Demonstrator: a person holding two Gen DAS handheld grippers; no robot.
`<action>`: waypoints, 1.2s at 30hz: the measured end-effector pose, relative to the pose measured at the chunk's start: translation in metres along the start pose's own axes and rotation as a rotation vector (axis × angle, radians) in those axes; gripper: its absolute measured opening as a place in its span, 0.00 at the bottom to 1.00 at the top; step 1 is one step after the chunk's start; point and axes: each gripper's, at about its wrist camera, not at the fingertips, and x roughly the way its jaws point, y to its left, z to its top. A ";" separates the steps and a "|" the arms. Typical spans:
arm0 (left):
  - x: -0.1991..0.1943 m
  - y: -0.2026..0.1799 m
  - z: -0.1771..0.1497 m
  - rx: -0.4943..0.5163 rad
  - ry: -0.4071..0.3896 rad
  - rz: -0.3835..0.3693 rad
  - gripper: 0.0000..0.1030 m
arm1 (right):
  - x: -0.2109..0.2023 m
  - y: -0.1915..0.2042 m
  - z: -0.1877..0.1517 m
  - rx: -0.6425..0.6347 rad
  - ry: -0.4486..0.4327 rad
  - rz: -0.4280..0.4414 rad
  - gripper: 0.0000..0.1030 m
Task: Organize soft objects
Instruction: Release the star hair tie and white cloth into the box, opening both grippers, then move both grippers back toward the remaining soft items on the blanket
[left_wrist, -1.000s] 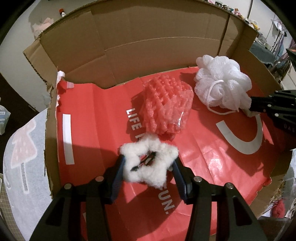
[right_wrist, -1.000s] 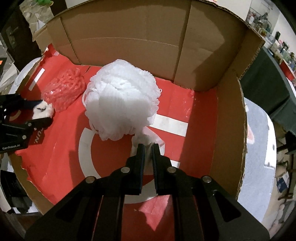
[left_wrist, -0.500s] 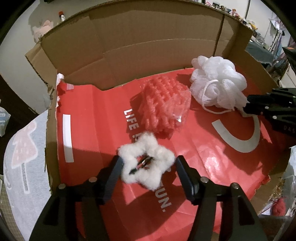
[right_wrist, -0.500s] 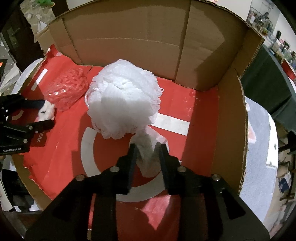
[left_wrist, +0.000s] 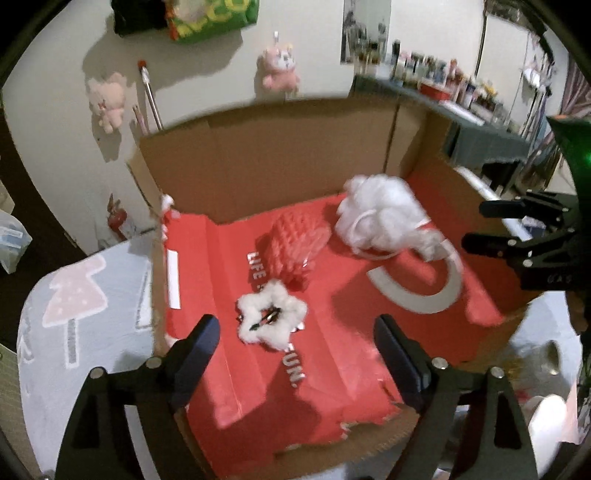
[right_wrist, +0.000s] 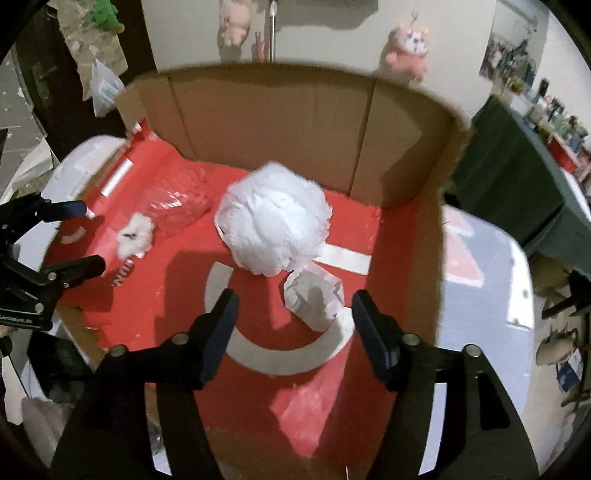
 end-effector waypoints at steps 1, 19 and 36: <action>-0.010 -0.002 -0.002 -0.005 -0.027 0.001 0.90 | -0.009 0.004 -0.002 -0.003 -0.018 -0.007 0.67; -0.159 -0.060 -0.094 -0.035 -0.421 0.005 1.00 | -0.186 0.068 -0.107 -0.007 -0.456 -0.068 0.78; -0.148 -0.096 -0.191 -0.102 -0.427 0.026 1.00 | -0.183 0.099 -0.225 0.085 -0.536 -0.101 0.81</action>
